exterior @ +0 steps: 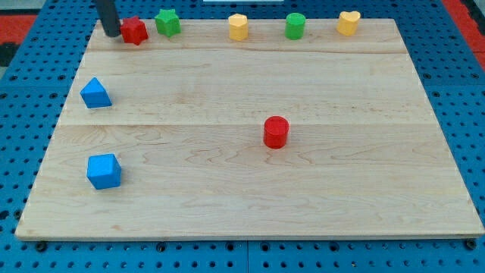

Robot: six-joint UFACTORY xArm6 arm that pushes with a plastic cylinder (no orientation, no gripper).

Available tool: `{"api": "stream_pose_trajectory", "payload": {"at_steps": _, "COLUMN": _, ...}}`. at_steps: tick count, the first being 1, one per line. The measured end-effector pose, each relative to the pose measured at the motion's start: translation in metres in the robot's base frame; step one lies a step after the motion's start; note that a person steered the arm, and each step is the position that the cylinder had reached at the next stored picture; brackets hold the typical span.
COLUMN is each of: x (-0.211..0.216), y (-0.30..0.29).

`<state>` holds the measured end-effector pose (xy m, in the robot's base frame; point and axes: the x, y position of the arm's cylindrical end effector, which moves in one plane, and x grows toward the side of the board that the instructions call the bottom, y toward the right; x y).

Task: Move the red star at the bottom left of the green star

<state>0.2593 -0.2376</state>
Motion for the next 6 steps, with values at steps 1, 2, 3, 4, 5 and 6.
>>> {"api": "stream_pose_trajectory", "payload": {"at_steps": 1, "x": 0.068, "y": 0.000}}
{"api": "stream_pose_trajectory", "payload": {"at_steps": 2, "x": 0.062, "y": -0.024}}
{"api": "stream_pose_trajectory", "payload": {"at_steps": 3, "x": 0.022, "y": -0.060}}
{"api": "stream_pose_trajectory", "payload": {"at_steps": 4, "x": -0.032, "y": -0.023}}
{"api": "stream_pose_trajectory", "payload": {"at_steps": 5, "x": -0.061, "y": 0.028}}
{"api": "stream_pose_trajectory", "payload": {"at_steps": 6, "x": -0.035, "y": 0.034}}
